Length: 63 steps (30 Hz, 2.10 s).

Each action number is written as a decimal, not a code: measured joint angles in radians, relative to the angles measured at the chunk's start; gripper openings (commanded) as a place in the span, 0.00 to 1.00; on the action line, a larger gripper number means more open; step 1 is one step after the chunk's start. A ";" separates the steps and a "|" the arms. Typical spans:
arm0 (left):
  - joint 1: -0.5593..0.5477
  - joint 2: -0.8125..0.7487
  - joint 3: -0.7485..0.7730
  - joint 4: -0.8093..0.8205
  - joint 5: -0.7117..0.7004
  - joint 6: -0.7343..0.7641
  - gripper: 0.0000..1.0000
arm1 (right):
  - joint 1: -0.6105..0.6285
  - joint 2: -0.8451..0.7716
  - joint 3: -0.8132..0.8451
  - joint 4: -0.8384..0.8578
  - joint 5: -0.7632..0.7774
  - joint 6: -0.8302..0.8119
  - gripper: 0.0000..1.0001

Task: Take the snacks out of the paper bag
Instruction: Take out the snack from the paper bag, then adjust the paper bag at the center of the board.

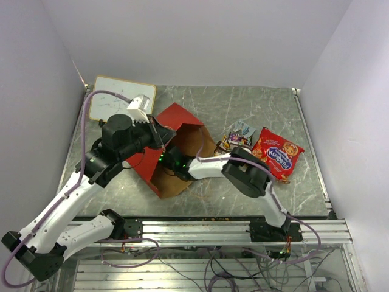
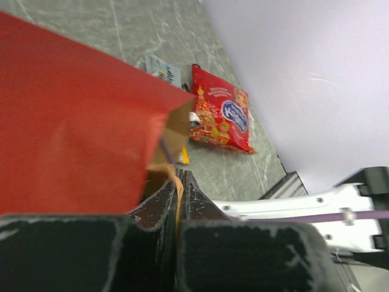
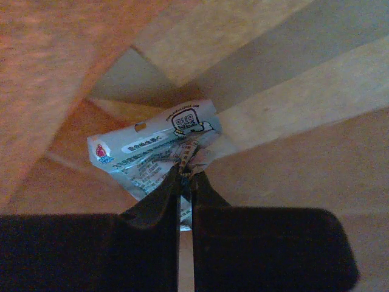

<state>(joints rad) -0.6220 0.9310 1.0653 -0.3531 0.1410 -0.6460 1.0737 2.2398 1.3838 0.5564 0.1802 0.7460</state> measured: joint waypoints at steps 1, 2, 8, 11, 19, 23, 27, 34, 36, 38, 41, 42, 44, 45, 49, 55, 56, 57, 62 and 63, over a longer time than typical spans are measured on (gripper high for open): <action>0.000 -0.008 0.000 -0.005 -0.018 0.005 0.07 | -0.003 -0.031 -0.026 0.000 0.002 -0.013 0.00; 0.000 -0.016 0.000 -0.011 -0.038 0.011 0.07 | -0.005 -0.069 -0.056 0.000 0.005 -0.031 0.00; 0.000 -0.040 -0.005 -0.017 -0.127 0.022 0.07 | -0.006 -0.232 -0.195 -0.001 0.019 -0.132 0.00; 0.000 -0.038 -0.005 -0.018 -0.162 0.029 0.07 | -0.005 -0.280 -0.257 -0.008 0.021 -0.169 0.00; 0.000 -0.035 -0.005 -0.019 -0.238 0.068 0.07 | -0.005 -0.365 -0.313 -0.085 0.045 -0.249 0.00; 0.000 -0.042 -0.005 -0.027 -0.253 0.070 0.07 | -0.005 -0.444 -0.329 -0.124 0.069 -0.314 0.00; 0.000 -0.049 -0.005 -0.043 -0.262 0.057 0.07 | -0.005 -0.530 -0.331 -0.160 0.084 -0.382 0.00; 0.000 0.021 0.075 -0.119 -0.301 -0.014 0.07 | -0.005 -0.726 -0.362 -0.243 0.119 -0.520 0.00; 0.000 0.053 0.103 -0.136 -0.306 -0.032 0.07 | -0.005 -0.776 -0.365 -0.278 0.139 -0.564 0.00; 0.000 0.088 0.130 -0.155 -0.314 -0.055 0.07 | -0.005 -0.830 -0.365 -0.319 0.172 -0.622 0.00; 0.000 0.115 0.143 -0.162 -0.314 -0.081 0.07 | -0.005 -0.896 -0.365 -0.371 0.221 -0.703 0.00; 0.000 0.121 0.146 -0.163 -0.314 -0.090 0.07 | -0.005 -0.918 -0.365 -0.385 0.243 -0.730 0.00; 0.000 0.127 0.155 -0.164 -0.314 -0.105 0.07 | -0.005 -0.960 -0.365 -0.402 0.287 -0.784 0.00; 0.000 0.130 0.161 -0.164 -0.314 -0.112 0.07 | -0.005 -0.979 -0.364 -0.406 0.311 -0.808 0.00; 0.000 0.143 0.189 -0.165 -0.313 -0.136 0.07 | -0.016 -1.037 -0.345 -0.388 0.414 -0.896 0.00; 0.000 0.160 0.234 -0.163 -0.288 -0.196 0.07 | -0.161 -1.032 -0.279 -0.376 0.471 -0.900 0.00; 0.000 0.163 0.243 -0.161 -0.282 -0.208 0.07 | -0.196 -1.032 -0.277 -0.382 0.470 -0.884 0.00; 0.000 0.166 0.253 -0.160 -0.274 -0.220 0.07 | -0.228 -1.032 -0.276 -0.389 0.470 -0.867 0.00; 0.000 0.171 0.281 -0.143 -0.254 -0.271 0.07 | -0.334 -1.033 -0.273 -0.423 0.460 -0.816 0.00; 0.000 0.174 0.294 -0.143 -0.253 -0.278 0.07 | -0.348 -1.034 -0.273 -0.431 0.455 -0.809 0.00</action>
<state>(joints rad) -0.6220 1.1046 1.3590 -0.4961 -0.1123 -0.9241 0.7258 1.2060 1.1110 0.1253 0.6357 -0.0635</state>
